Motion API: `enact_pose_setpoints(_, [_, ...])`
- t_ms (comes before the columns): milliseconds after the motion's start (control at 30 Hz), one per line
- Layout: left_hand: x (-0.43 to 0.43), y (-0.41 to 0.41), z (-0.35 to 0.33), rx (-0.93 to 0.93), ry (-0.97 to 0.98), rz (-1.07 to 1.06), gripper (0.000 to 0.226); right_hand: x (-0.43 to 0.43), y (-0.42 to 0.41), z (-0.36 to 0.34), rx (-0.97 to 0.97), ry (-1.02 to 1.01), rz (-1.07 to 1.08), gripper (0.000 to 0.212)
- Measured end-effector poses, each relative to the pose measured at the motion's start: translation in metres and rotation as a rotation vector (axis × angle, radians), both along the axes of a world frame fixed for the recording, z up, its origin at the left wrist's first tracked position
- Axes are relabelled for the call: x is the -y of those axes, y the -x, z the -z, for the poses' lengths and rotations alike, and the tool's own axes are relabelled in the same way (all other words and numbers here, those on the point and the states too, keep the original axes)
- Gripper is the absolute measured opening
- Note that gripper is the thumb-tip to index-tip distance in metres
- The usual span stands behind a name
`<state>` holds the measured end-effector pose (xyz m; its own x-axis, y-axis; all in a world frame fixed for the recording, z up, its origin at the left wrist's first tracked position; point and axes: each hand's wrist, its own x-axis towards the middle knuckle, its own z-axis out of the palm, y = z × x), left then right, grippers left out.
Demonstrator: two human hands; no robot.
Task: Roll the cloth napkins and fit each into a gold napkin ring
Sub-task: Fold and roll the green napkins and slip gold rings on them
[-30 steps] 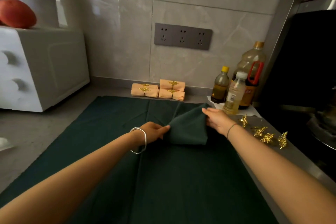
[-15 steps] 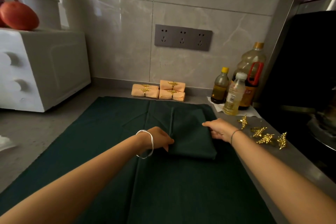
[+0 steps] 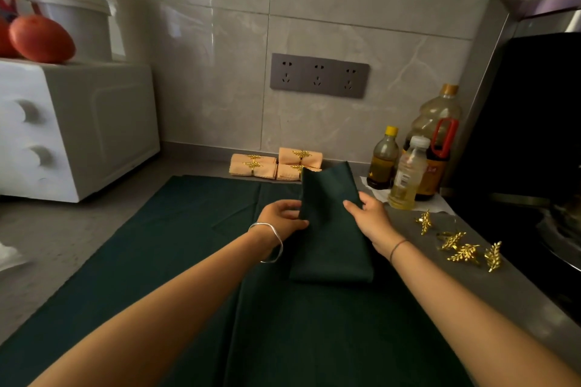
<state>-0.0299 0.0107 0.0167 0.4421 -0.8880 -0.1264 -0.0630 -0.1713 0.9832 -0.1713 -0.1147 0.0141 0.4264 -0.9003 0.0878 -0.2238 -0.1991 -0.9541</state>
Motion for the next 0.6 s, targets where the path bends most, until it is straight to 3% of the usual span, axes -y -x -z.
enact_pose_setpoints(67, [0.001, -0.001, 0.005, 0.023, -0.039, -0.068, 0.05, 0.003, -0.004, 0.005, -0.085, -0.074, 0.001, 0.036])
enact_pose_setpoints(133, [0.0, -0.003, 0.007, 0.173, -0.187, -0.08, 0.048, 0.006, -0.007, 0.011, -0.163, -0.163, 0.055, 0.048])
enact_pose_setpoints(367, [-0.014, 0.003, 0.01, 0.588, -0.427, 0.236, 0.034, 0.009, -0.003, 0.002, -0.174, -0.352, 0.018, 0.041])
enact_pose_setpoints(500, [-0.017, 0.004, 0.021, 0.587, -0.344, 0.209, 0.033, -0.006, 0.015, -0.006, -0.092, -0.467, -0.182, 0.041])
enact_pose_setpoints(600, [-0.019, 0.003, 0.025, 0.529, -0.274, 0.143, 0.027, -0.03, 0.041, -0.009, -0.193, -0.32, -0.3, 0.033])
